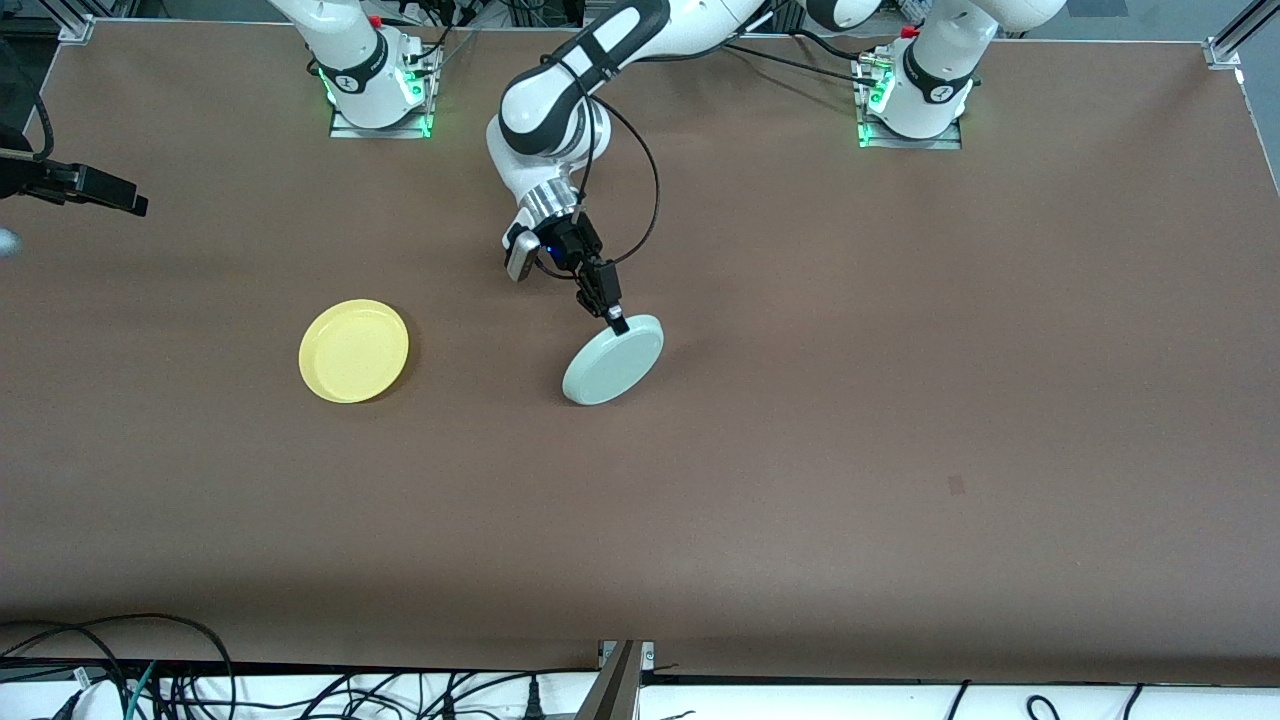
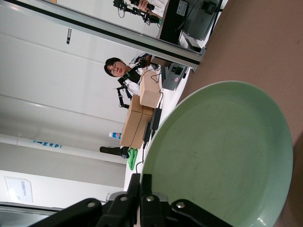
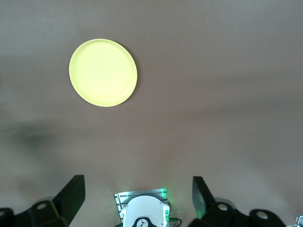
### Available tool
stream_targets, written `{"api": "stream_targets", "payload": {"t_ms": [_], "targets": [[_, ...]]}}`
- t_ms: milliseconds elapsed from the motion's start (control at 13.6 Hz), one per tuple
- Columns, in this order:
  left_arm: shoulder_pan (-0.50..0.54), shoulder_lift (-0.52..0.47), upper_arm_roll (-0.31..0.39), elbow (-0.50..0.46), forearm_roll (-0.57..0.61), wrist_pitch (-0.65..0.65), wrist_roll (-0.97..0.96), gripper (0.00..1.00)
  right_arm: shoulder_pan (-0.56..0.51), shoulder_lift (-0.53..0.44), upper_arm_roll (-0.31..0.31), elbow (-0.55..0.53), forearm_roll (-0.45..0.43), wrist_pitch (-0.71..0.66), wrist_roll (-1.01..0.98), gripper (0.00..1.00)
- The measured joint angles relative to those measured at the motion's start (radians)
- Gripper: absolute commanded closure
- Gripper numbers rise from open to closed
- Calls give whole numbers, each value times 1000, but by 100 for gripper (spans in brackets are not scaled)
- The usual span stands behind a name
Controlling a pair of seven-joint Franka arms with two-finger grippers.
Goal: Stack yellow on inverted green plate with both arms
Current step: 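Carry the green plate toward the table middle and flip it over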
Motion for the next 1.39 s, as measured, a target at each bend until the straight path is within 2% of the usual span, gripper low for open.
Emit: {"api": "stream_targets", "payload": {"t_ms": [293, 367, 440, 1026, 1173, 1393], "targets": [[-39, 14, 3, -6, 14, -30, -2, 100, 0, 0, 0, 0, 0, 0, 0, 0], [-44, 17, 5, -6, 15, -33, -6, 66, 0, 0, 0, 0, 0, 0, 0, 0], [-49, 20, 8, -6, 16, -36, -12, 1, 0, 0, 0, 0, 0, 0, 0, 0], [-83, 51, -5, -8, 16, -28, -105, 0, 0, 0, 0, 0, 0, 0, 0, 0], [-104, 59, -13, -8, 16, -27, -170, 0, 0, 0, 0, 0, 0, 0, 0, 0], [-107, 64, -61, -9, 14, 7, -315, 0, 0, 0, 0, 0, 0, 0, 0, 0]]}}
